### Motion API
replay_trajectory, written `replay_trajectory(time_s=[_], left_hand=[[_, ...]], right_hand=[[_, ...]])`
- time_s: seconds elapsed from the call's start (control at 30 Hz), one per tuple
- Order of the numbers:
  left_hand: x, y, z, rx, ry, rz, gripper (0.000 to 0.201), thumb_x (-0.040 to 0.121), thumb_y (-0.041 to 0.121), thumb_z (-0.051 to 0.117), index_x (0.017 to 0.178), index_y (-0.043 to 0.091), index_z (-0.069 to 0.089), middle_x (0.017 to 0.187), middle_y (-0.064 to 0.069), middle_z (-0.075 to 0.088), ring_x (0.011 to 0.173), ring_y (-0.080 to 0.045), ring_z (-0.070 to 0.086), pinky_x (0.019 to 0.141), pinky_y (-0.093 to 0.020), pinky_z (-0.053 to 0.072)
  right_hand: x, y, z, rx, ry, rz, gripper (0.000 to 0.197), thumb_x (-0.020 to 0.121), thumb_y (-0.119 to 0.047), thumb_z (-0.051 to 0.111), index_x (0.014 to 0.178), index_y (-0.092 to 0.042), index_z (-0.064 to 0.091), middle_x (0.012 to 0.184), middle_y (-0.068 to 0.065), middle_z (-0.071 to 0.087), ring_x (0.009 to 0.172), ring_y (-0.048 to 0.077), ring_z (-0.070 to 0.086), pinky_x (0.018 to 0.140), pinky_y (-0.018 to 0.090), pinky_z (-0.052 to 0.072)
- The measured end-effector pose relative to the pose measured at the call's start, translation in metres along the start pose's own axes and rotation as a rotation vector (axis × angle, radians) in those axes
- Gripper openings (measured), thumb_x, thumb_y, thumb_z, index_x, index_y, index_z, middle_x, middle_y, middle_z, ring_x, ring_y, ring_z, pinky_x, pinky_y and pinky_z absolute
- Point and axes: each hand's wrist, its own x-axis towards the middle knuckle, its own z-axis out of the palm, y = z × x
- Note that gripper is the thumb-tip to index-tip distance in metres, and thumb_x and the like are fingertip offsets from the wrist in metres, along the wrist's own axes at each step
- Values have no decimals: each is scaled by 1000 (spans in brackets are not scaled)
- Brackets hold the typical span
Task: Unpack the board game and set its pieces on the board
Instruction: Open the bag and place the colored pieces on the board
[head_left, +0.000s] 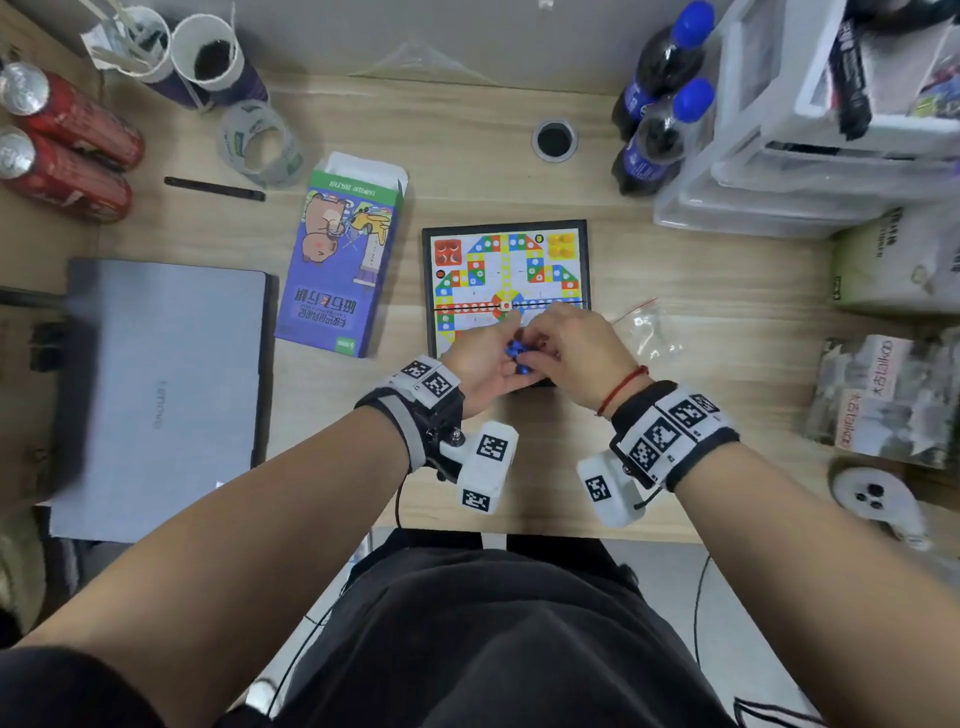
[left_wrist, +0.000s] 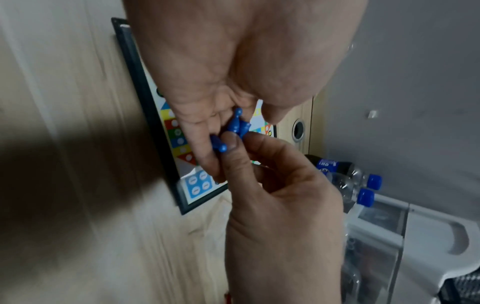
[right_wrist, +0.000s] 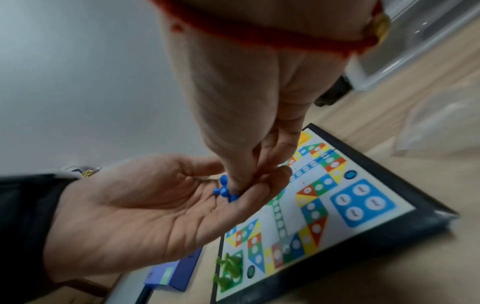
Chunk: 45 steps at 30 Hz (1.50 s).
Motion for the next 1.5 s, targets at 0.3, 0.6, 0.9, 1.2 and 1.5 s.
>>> replay_trajectory(time_s=[0.3,0.6,0.9,1.2,1.5], left_hand=[[6,-32,14,162,38,-43,25,94,17,60,110,-1,64,100,-16,65,85,-24,65,91,-32,53],[12,-52,3,123,107,-42,30,95,20,60,109,-5,66,93,-16,65,80,-24,64,87,-33,55],[14,-53,2,62,103,-59,29,92,15,63,113,-4,65,102,-18,65,90,-26,64,92,-33,54],[16,-48,4,40,68,-60,31,90,12,63,116,-5,63,103,-19,65,90,-27,63,90,-31,55],[20,-50,-6,233,-31,32,31,94,-2,56,125,-4,56,109,-17,65,96,-22,65,89,-25,55]], right_hand=[[-28,56,-13,-12,104,181,9,83,-26,68,84,-19,71,77,-5,72,69,13,65,71,23,47],[-9,60,0,-99,17,103,9,81,-18,66,86,-12,70,81,6,70,75,25,64,72,37,53],[-8,61,7,-160,-45,56,8,81,-18,65,84,-12,67,82,5,65,73,24,62,70,36,52],[-7,59,10,-111,-57,50,10,79,-10,64,88,-9,69,80,7,68,76,26,64,73,40,54],[-7,57,2,-11,14,21,27,76,0,59,99,-11,70,90,4,67,77,19,63,76,32,53]])
